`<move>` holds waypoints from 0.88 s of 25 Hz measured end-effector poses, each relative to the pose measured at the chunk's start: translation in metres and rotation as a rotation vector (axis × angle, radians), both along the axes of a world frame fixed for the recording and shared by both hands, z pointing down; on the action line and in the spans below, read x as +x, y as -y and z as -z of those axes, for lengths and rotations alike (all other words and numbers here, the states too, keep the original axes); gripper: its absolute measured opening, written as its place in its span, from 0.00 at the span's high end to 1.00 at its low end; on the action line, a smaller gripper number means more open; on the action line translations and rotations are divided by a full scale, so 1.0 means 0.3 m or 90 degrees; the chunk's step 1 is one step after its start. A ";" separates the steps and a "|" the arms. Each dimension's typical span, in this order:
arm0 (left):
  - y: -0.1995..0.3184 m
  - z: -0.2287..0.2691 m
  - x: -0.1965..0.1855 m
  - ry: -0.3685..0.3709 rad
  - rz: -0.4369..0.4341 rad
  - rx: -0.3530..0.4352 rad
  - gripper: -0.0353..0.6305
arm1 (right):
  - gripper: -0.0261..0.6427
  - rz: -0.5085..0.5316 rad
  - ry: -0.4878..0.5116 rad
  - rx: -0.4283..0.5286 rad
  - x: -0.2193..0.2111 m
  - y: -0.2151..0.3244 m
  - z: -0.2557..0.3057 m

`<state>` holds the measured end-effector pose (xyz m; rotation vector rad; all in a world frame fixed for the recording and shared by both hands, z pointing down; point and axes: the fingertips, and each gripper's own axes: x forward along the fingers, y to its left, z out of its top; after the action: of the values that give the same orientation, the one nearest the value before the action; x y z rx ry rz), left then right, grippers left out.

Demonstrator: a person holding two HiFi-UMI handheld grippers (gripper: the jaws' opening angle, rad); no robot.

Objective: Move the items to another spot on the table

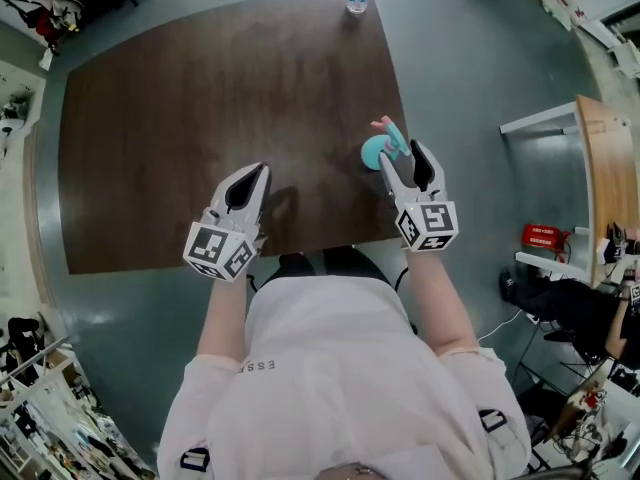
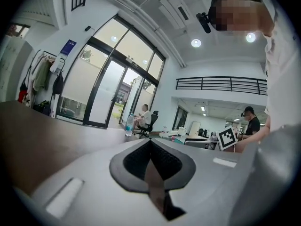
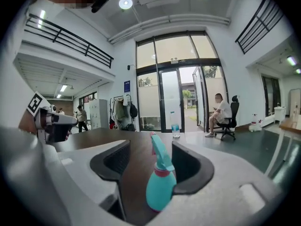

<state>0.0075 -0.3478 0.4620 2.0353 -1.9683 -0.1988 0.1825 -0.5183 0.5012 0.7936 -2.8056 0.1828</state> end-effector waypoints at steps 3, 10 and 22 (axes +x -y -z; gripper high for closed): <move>-0.023 0.043 0.009 0.006 -0.047 0.011 0.92 | 0.74 -0.046 -0.012 0.011 0.033 -0.066 0.033; -0.108 0.049 0.066 0.013 -0.151 0.018 0.92 | 0.97 -0.098 -0.026 -0.001 0.117 -0.258 0.025; -0.290 0.045 0.200 0.013 -0.142 0.038 0.92 | 0.97 0.004 -0.017 -0.009 0.134 -0.533 0.022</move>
<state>0.0676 -0.2608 0.4486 2.2821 -1.7486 -0.1888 0.2228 -0.3584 0.4946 0.7774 -2.7787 0.1899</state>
